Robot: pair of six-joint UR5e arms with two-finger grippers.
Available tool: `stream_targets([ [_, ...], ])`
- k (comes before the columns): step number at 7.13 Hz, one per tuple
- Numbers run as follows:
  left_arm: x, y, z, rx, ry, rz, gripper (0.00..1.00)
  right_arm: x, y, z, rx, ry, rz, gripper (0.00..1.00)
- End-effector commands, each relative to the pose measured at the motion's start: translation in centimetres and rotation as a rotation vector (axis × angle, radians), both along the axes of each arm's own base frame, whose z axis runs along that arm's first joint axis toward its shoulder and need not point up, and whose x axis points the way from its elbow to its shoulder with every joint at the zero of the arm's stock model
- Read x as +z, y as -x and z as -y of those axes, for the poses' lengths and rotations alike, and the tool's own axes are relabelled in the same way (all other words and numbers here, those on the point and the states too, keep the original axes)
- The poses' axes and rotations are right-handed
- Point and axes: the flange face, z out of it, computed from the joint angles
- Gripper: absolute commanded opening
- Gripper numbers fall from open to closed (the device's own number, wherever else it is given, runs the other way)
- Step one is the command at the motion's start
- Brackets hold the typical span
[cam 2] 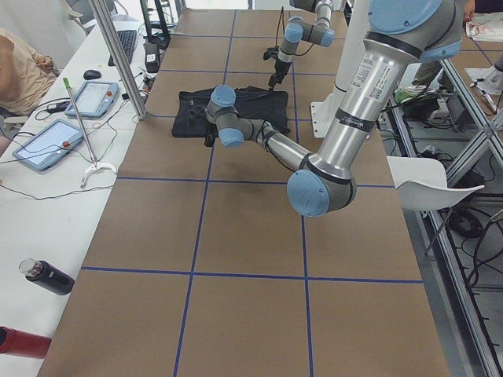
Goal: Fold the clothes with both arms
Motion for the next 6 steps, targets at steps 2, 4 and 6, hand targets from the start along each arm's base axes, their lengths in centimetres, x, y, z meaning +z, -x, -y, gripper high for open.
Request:
stream_targets([
  [2,-0.2,0.0,0.0,-0.008,0.019,-0.012,1.0,1.6,1.1,1.3,0.13,0.075,0.054,0.8],
  [4,-0.3,0.0,0.0,-0.009,0.019,-0.013,1.0,4.8,0.8,1.8,0.144,0.078,0.118,0.77],
  [6,-0.4,0.0,0.0,-0.009,0.018,-0.014,1.0,5.2,0.2,1.8,0.146,0.084,0.109,0.79],
])
